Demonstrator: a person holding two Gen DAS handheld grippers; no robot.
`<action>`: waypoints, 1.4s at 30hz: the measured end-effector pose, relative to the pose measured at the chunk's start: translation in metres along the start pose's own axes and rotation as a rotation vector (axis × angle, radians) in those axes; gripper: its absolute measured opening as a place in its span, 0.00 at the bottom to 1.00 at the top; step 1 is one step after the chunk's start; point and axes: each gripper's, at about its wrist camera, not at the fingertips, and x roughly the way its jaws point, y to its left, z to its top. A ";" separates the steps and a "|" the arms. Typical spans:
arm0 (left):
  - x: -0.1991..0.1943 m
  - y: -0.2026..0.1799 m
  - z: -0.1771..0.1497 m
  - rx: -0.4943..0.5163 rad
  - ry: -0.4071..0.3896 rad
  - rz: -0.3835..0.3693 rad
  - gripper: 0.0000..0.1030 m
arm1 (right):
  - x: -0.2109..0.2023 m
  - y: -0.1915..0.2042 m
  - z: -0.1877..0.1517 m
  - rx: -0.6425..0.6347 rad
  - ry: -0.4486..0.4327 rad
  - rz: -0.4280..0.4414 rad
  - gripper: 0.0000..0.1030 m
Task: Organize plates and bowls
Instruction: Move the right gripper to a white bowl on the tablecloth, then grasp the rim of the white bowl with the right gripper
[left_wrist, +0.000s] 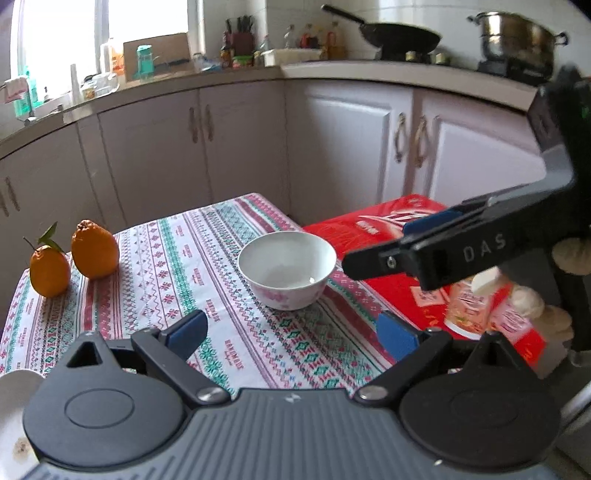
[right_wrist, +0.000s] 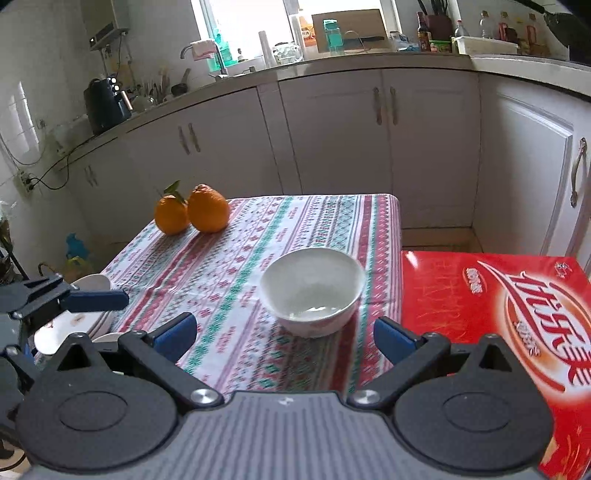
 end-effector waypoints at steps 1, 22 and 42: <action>0.006 -0.004 0.003 -0.009 0.007 0.016 0.95 | 0.003 -0.006 0.004 0.001 0.002 0.011 1.00; 0.117 -0.027 0.028 -0.205 0.145 0.239 0.85 | 0.103 -0.068 0.056 -0.052 0.124 0.197 0.86; 0.145 -0.032 0.027 -0.137 0.167 0.240 0.81 | 0.159 -0.078 0.060 -0.020 0.205 0.316 0.62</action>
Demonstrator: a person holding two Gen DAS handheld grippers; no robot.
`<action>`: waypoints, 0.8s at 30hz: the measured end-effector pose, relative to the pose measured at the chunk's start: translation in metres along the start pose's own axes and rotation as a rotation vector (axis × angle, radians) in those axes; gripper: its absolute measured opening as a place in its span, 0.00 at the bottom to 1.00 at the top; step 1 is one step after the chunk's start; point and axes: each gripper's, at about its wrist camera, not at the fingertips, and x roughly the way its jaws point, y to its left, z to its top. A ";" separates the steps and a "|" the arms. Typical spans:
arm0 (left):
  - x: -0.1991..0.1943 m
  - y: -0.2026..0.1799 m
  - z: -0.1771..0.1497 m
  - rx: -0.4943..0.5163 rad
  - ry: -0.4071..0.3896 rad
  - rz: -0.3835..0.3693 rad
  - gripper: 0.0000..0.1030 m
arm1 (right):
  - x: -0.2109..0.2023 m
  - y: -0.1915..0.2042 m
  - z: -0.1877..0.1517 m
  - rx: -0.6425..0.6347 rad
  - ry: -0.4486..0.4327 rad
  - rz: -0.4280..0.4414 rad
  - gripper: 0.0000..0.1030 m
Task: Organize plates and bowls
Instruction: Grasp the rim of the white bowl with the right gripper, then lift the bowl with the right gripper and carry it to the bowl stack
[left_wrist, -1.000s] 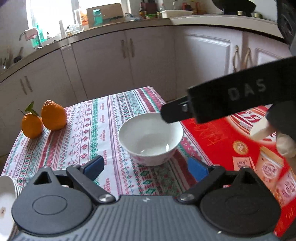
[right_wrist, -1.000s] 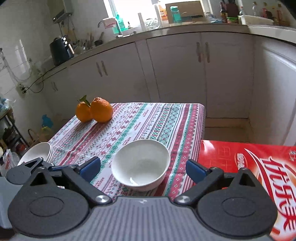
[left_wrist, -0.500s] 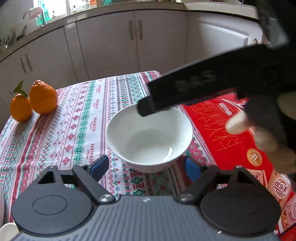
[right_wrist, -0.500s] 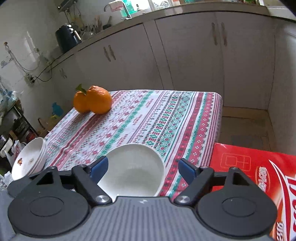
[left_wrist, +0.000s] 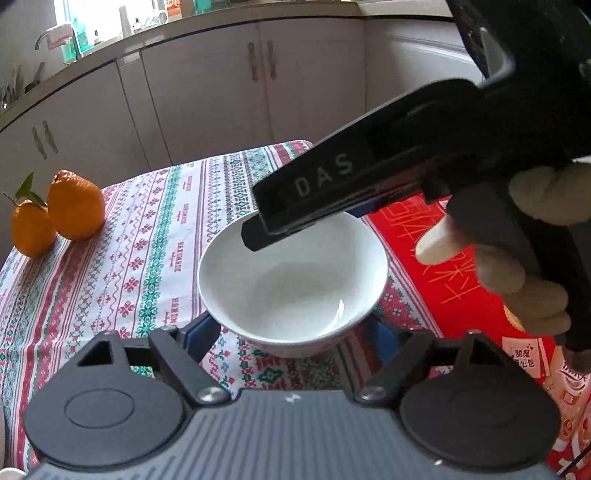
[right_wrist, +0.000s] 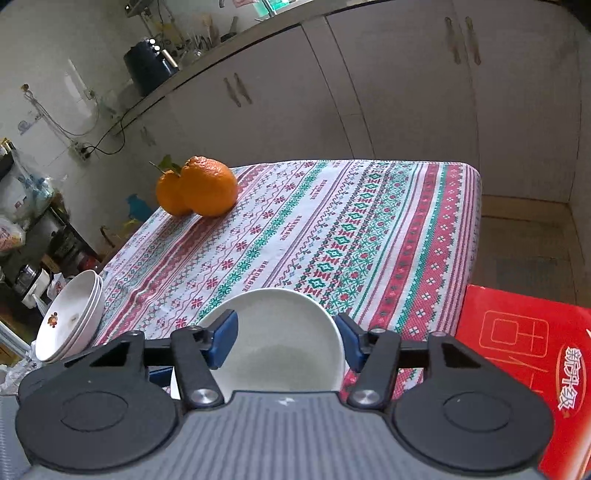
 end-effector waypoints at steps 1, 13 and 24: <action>-0.001 -0.001 0.000 0.004 0.000 0.001 0.81 | -0.001 0.000 0.000 0.005 -0.001 0.002 0.62; -0.017 -0.013 -0.010 0.064 -0.014 -0.006 0.81 | -0.013 0.007 -0.008 0.040 0.018 -0.016 0.62; -0.031 -0.007 -0.016 0.062 -0.004 -0.031 0.81 | -0.023 0.022 -0.015 0.036 0.022 -0.023 0.62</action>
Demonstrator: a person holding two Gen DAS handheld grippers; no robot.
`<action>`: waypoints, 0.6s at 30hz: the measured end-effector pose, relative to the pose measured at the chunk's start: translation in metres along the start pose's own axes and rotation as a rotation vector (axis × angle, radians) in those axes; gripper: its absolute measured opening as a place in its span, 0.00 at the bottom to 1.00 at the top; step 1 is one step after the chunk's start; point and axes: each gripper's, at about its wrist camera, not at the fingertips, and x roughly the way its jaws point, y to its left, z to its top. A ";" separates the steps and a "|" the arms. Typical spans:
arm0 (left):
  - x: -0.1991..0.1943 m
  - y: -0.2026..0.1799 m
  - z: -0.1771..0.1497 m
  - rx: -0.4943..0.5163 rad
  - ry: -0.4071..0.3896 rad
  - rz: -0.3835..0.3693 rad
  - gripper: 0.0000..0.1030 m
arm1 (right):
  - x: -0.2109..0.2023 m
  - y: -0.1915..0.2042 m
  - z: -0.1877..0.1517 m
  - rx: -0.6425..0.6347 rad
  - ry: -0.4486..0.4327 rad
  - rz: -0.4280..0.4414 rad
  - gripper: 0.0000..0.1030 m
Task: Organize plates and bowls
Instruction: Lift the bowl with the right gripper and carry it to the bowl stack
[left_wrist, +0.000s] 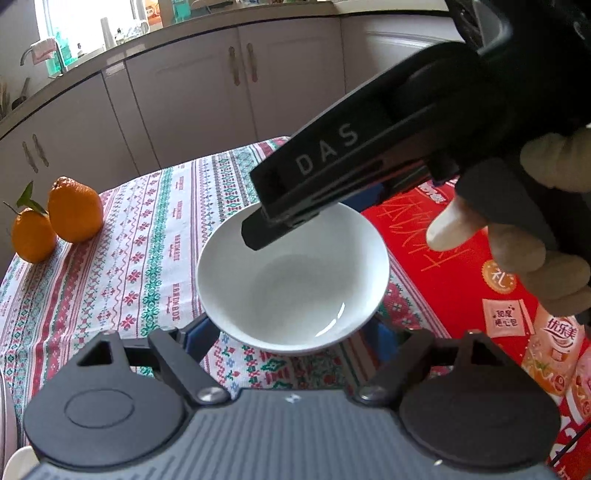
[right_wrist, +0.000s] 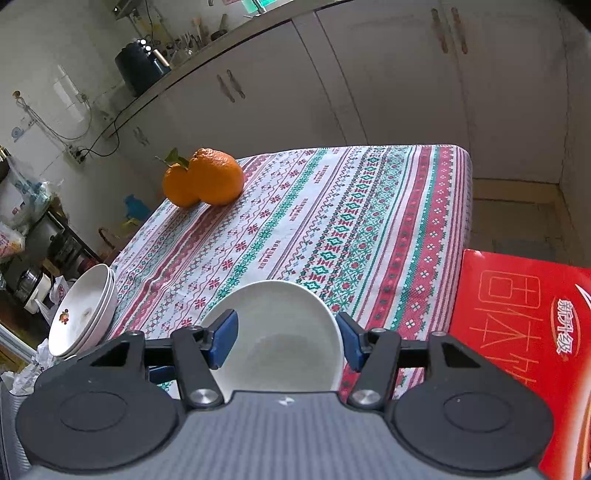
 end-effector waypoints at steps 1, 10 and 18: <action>-0.002 0.000 -0.001 0.003 -0.004 -0.002 0.81 | -0.002 0.001 0.000 0.000 0.000 -0.001 0.62; -0.028 0.007 -0.001 0.032 -0.028 -0.041 0.81 | -0.025 0.021 -0.004 0.013 -0.017 -0.019 0.62; -0.057 0.020 -0.006 0.084 -0.041 -0.078 0.81 | -0.042 0.048 -0.012 0.054 -0.019 -0.040 0.62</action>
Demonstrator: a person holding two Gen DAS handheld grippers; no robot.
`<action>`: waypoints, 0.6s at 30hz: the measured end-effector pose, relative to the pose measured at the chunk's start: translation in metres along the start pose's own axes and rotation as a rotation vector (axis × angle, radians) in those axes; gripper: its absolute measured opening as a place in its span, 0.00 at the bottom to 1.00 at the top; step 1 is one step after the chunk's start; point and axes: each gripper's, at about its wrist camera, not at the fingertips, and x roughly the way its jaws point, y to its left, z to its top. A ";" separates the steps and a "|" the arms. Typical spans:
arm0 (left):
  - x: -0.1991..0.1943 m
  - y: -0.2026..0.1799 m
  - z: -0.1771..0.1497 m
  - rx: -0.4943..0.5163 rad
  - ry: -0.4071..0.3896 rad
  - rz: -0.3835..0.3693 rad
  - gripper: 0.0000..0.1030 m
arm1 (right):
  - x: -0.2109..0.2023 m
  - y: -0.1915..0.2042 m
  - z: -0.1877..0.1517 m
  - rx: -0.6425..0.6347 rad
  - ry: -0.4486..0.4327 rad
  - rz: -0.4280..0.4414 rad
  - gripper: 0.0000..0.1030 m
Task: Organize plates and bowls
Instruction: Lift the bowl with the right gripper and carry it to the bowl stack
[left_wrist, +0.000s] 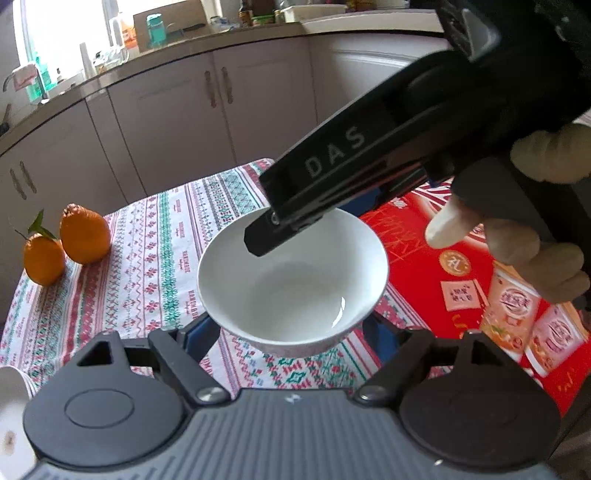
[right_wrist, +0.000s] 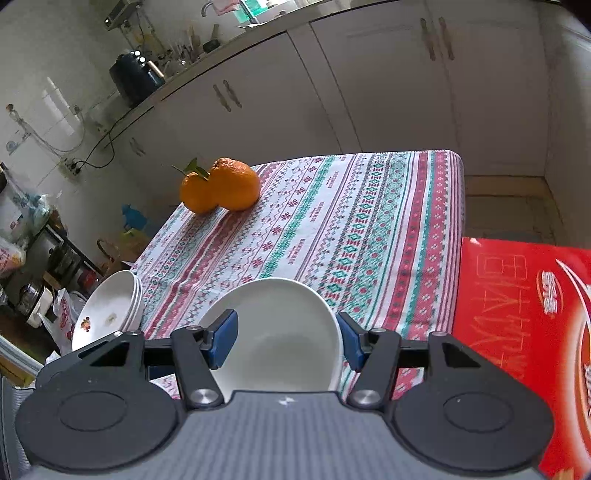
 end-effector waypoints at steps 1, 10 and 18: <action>-0.004 0.002 -0.001 0.003 0.001 -0.004 0.81 | -0.002 0.004 -0.001 0.003 -0.003 -0.001 0.62; -0.049 0.016 -0.015 0.043 -0.036 -0.026 0.81 | -0.024 0.046 -0.016 0.018 -0.043 -0.016 0.62; -0.082 0.036 -0.037 0.058 -0.044 -0.050 0.81 | -0.029 0.090 -0.036 0.011 -0.055 -0.032 0.62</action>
